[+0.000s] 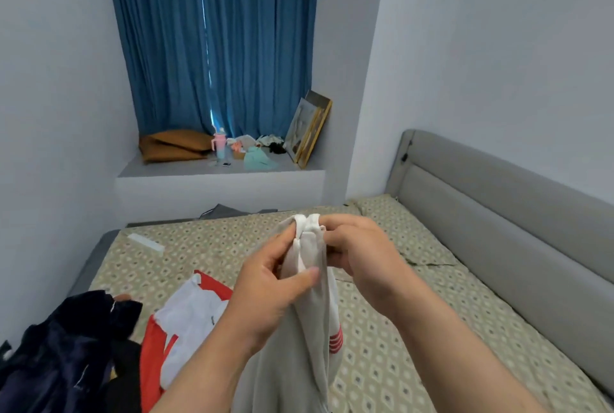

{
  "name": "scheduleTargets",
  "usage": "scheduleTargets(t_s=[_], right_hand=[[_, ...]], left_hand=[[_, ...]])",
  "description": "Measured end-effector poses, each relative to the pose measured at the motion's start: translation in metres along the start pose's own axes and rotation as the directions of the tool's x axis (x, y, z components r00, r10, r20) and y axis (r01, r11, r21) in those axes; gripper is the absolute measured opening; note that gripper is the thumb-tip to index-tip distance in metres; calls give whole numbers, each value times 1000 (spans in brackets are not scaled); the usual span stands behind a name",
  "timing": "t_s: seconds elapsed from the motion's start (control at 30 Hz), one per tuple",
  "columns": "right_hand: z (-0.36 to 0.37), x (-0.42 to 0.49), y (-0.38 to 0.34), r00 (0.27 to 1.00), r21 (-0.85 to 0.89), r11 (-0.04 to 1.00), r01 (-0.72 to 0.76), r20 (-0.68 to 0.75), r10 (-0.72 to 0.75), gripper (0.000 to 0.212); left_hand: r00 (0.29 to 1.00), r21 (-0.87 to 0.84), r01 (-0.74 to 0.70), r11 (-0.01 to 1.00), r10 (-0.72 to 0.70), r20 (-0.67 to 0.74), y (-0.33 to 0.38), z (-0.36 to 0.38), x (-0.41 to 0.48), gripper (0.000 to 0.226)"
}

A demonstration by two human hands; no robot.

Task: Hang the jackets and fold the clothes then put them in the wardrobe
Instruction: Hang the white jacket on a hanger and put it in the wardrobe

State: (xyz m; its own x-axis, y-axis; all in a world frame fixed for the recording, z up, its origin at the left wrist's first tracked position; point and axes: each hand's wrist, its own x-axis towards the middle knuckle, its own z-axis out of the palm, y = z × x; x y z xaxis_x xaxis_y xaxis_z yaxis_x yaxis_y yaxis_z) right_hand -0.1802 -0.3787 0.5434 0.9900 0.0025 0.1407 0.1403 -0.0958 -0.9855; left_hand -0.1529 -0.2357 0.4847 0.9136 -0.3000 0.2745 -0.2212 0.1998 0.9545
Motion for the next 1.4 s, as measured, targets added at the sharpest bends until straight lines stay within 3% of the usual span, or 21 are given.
scheduleTargets(t_s=[0.07, 0.13, 0.2, 0.33, 0.4, 0.5, 0.73, 0.87, 1.03, 1.17, 1.3, 1.4], right_hand=[[-19, -15, -8, 999, 1, 1000, 28, -25, -28, 45], [-40, -33, -16, 998, -12, 999, 48, -43, -48, 50], [-61, -54, -22, 995, -44, 997, 58, -79, -62, 46], [-101, -99, -21, 972, -104, 993, 56, -221, -78, 27], [-126, -124, -19, 922, -109, 992, 59, -374, -96, 37], [-170, -169, -15, 806, -57, 998, 29, -589, -57, 29], [-251, -291, -11, 629, -163, 985, -50, -772, -95, 28], [-287, -365, -13, 529, -317, 932, -173, -829, -184, 20], [-328, -481, -17, 332, -386, 795, -469, -911, -246, 18], [-346, -556, -23, 142, -313, 744, -591, -948, -286, 20], [-356, -623, -21, -50, -168, 727, -666, -962, -268, 22], [-360, -669, -21, -174, -55, 645, -762, -942, -285, 26]], left_hand=[[998, 73, -61, 995, 60, 22, 4, 24, 0, 75], [992, 125, -121, 985, 118, 34, 6, 51, 0, 76], [989, 109, -148, 983, 145, 36, 9, 79, 1, 69], [983, -106, -103, 989, 118, 143, 15, 138, -5, 43], [976, -184, -58, 981, 95, 195, 16, 170, -12, 39], [968, -197, -23, 980, 71, 239, 17, 220, -30, 37], [924, -246, 54, 968, 45, 379, 21, 344, -89, 15], [851, -245, 84, 966, 58, 521, 20, 413, -128, 18], [717, -264, 118, 957, 102, 690, 25, 507, -178, 15], [586, -250, 167, 954, 108, 803, 24, 575, -219, 15], [417, -229, 210, 950, 125, 900, 17, 639, -264, 16], [274, -219, 234, 947, 152, 950, 14, 684, -297, 17]])
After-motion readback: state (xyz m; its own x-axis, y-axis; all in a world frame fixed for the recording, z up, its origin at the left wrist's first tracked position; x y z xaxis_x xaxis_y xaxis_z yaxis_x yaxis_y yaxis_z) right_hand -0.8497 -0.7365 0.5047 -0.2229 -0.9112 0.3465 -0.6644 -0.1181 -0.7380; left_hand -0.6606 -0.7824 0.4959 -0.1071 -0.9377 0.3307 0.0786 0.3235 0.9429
